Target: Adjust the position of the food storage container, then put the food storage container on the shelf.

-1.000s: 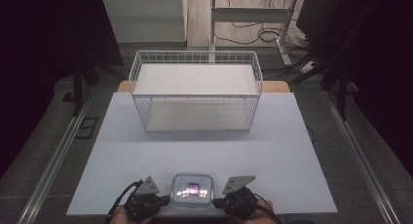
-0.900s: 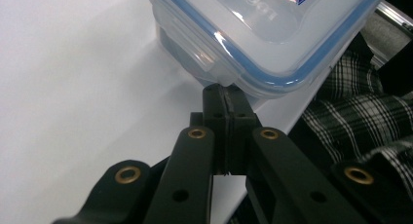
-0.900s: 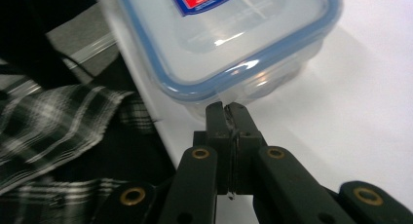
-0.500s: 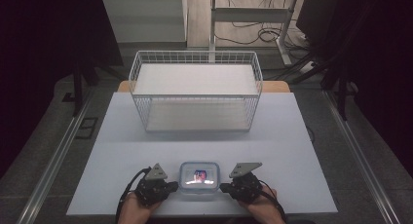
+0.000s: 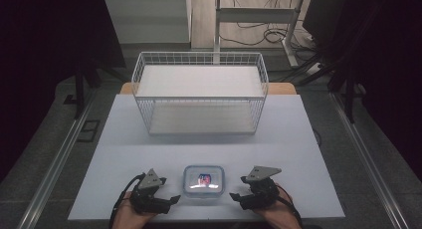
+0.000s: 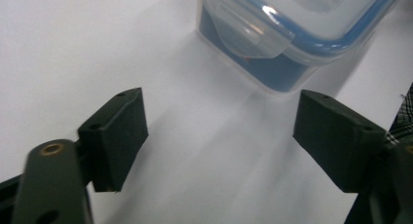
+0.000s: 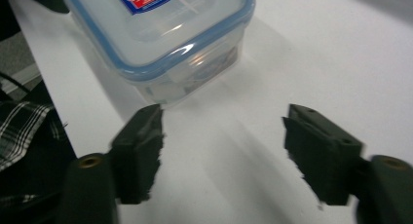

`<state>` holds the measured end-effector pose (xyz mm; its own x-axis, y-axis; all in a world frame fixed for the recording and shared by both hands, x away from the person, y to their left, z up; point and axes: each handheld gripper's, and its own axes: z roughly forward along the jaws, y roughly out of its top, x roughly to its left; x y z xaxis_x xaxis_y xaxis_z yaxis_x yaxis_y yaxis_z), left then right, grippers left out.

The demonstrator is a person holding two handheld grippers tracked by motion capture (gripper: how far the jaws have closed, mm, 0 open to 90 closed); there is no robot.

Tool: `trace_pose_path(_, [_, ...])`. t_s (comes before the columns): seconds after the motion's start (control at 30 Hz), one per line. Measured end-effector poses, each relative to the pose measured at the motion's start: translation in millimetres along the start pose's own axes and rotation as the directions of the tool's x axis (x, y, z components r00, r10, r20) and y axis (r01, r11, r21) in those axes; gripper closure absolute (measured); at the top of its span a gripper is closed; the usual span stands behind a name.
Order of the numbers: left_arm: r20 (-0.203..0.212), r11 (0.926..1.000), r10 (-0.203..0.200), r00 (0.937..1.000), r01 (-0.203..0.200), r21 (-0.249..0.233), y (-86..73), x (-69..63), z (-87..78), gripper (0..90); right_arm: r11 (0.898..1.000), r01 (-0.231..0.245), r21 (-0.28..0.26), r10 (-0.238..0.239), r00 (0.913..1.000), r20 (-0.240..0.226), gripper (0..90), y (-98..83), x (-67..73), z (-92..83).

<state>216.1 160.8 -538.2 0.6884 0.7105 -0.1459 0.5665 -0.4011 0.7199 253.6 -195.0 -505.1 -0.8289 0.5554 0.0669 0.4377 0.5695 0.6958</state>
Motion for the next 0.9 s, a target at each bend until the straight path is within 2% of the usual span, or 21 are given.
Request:
trace_pose_path(0.13, [-0.009, 1.0, -0.006, 0.9999, 0.006, -0.002, 0.3, 2.2, -1.9, 13.4, 0.999, -0.042, 0.004, 0.042, 0.9991, -0.009, 19.6, 0.2, -1.3, 1.1])
trace_pose_path(0.2, [0.006, 0.9997, -0.023, 0.9997, 0.024, -0.006, 1.1, 4.1, -3.9, 12.7, 0.998, -0.055, 0.001, 0.055, 0.9983, -0.017, 18.4, 0.8, -1.8, 0.2])
trace_pose_path(0.27, [0.021, 0.9992, -0.039, 0.999, 0.039, -0.002, 2.3, 6.3, -6.6, 11.6, 0.998, -0.068, -0.007, 0.068, 0.9975, -0.017, 18.3, 2.3, -2.0, -1.0])
trace_pose_path(0.4, [0.026, 0.9981, -0.061, 0.9978, 0.061, -0.007, 5.0, 9.4, -12.5, 10.9, 0.997, -0.079, 0.0, 0.079, 0.9968, -0.011, 22.5, 5.8, -1.5, -3.1])
trace_pose_path(0.57, [0.064, 0.9963, -0.062, 0.996, 0.066, -0.056, 12.4, 10.0, -18.9, 11.2, 0.998, -0.057, -0.027, 0.057, 0.9983, -0.015, 26.0, 13.0, 1.8, -7.3])
trace_pose_path(0.63, [0.071, 0.9956, -0.051, 0.9962, 0.056, -0.075, 17.0, 8.6, -19.8, 11.9, 0.997, -0.061, -0.046, 0.06, 0.9979, -0.026, 26.7, 16.3, 2.6, -7.9])
trace_pose_path(0.77, [0.098, 0.9937, -0.052, 0.9938, 0.062, -0.093, 23.5, 8.4, -16.9, 12.0, 0.994, -0.075, -0.083, 0.071, 0.9962, -0.049, 25.2, 23.0, 3.3, -7.0])
trace_pose_path(0.9, [0.107, 0.993, -0.05, 0.993, 0.061, -0.101, 34.3, 9.9, -12.9, 11.9, 0.992, -0.091, -0.089, 0.085, 0.9938, -0.072, 21.7, 29.2, 3.6, -0.8])
